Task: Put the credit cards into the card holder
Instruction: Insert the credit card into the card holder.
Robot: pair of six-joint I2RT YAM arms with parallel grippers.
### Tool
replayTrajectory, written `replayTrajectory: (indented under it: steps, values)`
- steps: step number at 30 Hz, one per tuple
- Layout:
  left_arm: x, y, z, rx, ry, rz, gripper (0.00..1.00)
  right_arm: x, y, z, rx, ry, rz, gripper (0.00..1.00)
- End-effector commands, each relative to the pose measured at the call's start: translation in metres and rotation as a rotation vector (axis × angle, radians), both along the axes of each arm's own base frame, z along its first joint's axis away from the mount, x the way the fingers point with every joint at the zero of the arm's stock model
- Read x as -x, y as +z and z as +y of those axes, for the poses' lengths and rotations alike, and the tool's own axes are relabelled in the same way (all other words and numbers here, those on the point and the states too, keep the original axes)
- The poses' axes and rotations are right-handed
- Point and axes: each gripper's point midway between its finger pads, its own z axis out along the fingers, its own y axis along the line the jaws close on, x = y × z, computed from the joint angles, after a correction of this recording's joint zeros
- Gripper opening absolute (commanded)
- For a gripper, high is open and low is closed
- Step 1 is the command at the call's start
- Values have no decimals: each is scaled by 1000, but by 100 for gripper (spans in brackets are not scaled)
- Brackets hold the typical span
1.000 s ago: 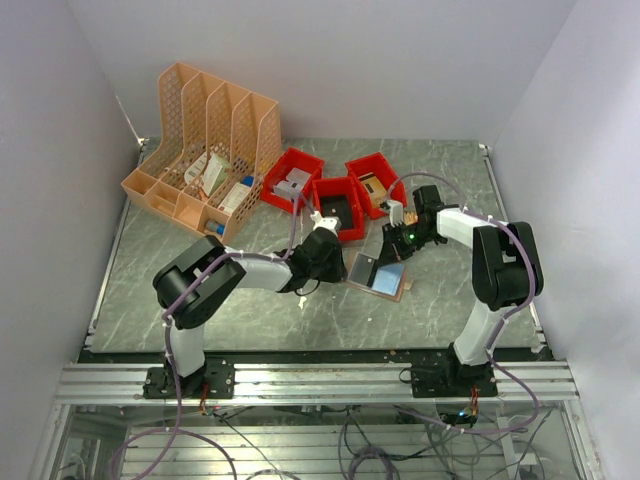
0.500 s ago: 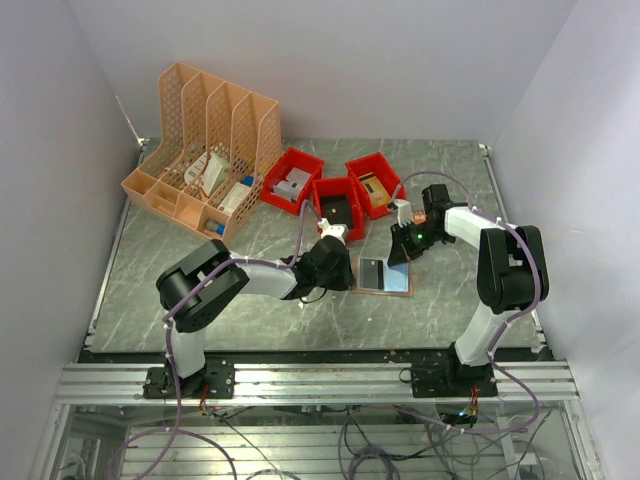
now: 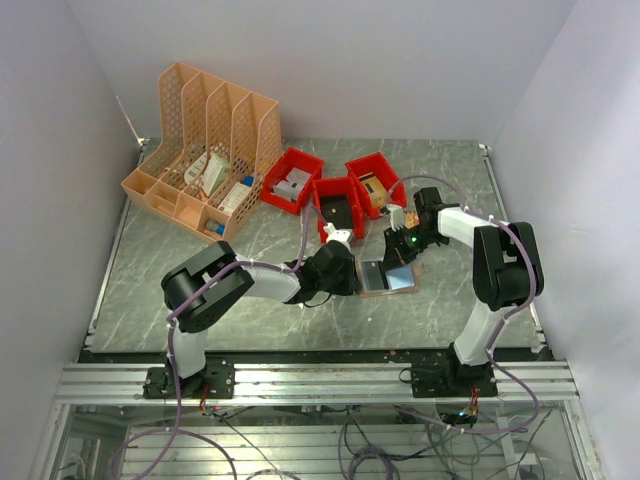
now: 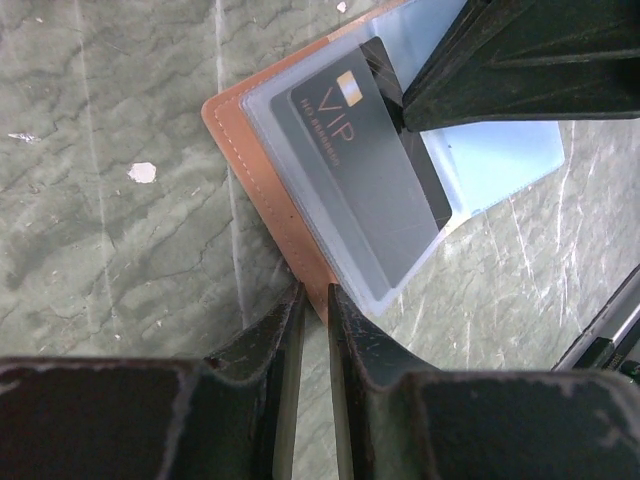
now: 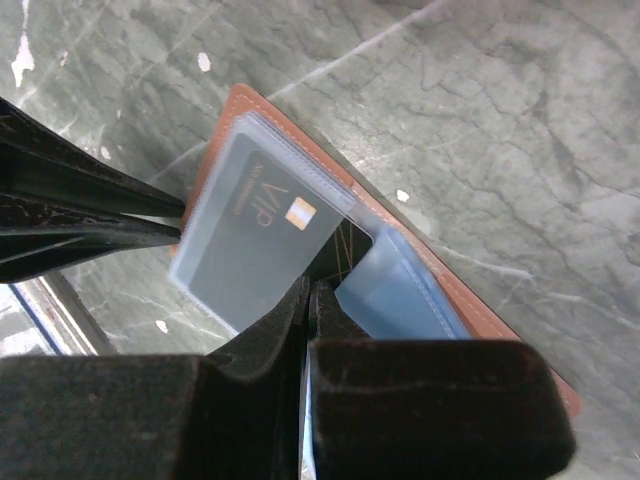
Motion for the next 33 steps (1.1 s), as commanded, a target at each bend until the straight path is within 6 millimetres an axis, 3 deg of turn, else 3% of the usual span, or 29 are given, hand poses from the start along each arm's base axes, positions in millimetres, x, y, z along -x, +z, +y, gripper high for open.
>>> replayTrajectory:
  steps: [1,10,15,26,33]
  values:
    - [1,6,-15,47,-24,-4,26,10,-2,12,-58,27,52,0]
    - [1,5,-13,43,-19,-4,27,9,11,21,-115,47,41,0]
    - [2,10,-8,38,-7,-12,27,-3,24,4,-74,-14,-47,22]
    - [2,20,-11,77,-10,-23,31,0,5,-6,-5,-35,11,37]
    - [4,9,-18,87,-32,-2,31,8,-4,1,-38,-26,81,39]
